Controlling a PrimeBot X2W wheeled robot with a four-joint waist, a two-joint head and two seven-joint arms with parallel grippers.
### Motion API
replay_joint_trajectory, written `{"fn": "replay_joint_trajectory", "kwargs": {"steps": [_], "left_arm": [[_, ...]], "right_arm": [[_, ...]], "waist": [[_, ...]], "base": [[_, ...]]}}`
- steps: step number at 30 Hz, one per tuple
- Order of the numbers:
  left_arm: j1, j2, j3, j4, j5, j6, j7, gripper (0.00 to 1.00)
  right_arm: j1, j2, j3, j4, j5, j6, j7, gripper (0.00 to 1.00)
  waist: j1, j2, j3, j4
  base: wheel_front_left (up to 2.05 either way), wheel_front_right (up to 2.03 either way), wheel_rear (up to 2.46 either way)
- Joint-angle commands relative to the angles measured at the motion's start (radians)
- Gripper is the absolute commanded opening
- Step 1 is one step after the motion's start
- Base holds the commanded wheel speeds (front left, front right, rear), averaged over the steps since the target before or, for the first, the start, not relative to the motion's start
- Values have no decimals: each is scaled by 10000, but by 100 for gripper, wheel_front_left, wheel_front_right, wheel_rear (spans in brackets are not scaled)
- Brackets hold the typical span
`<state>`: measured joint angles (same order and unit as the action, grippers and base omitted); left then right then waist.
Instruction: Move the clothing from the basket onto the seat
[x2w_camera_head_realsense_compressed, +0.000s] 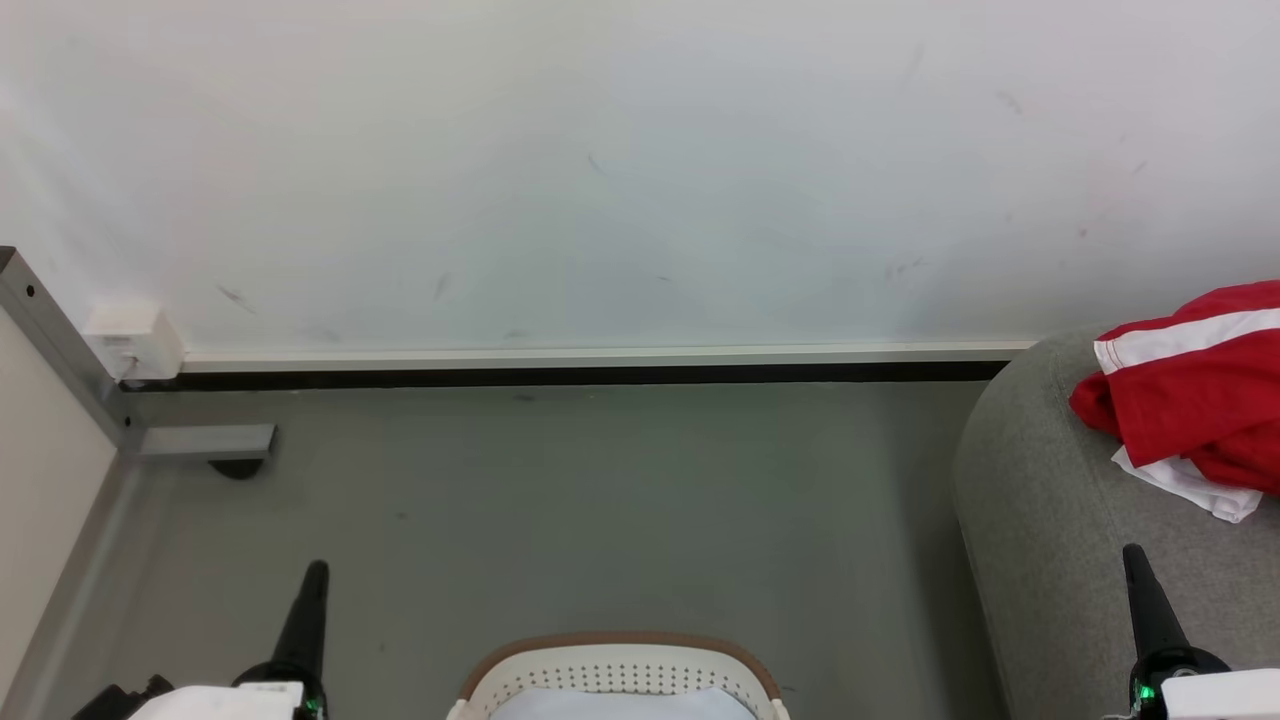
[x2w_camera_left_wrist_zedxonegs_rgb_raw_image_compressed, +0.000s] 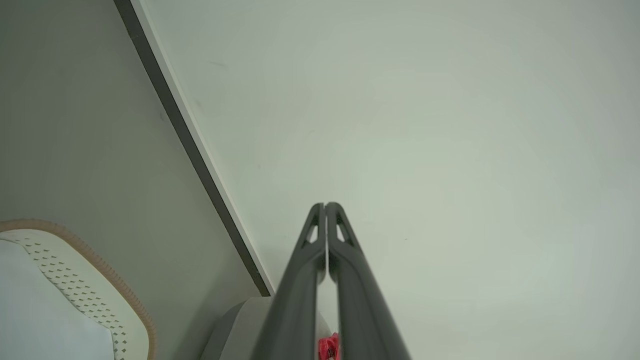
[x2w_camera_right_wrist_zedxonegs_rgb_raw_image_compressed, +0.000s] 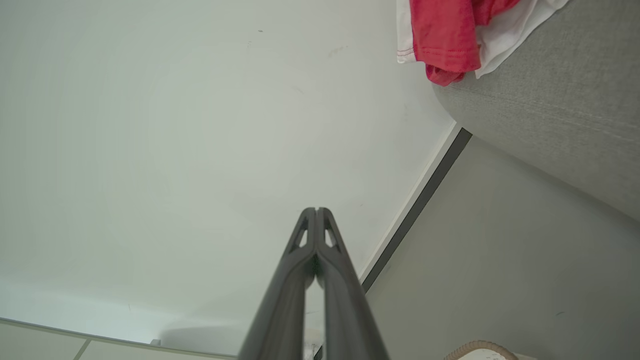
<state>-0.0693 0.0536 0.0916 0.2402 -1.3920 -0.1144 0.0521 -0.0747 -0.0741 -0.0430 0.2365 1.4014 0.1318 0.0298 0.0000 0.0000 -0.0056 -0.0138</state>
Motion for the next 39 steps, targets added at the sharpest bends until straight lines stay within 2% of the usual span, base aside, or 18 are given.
{"fn": "replay_joint_trajectory", "kwargs": {"steps": [1, 33, 39], "left_arm": [[-165, 23, 64, -34, -176, -68, 59, 0], [-454, -30, 255, 62, -2300, -199, 665, 0], [-447, -29, 248, 58, -2268, -188, 660, 0]], "right_arm": [[-139, -32, -83, -10, 249, -15, 55, 0], [-377, 75, -525, 84, 2345, -21, 704, 0], [-374, 89, -533, 84, 2289, -21, 714, 0]], "waist": [[0, 0, 3, 5], [0, 0, 87, 138], [0, 0, 87, 138]], "base": [[0, 0, 0], [0, 0, 0], [0, 0, 0]]}}
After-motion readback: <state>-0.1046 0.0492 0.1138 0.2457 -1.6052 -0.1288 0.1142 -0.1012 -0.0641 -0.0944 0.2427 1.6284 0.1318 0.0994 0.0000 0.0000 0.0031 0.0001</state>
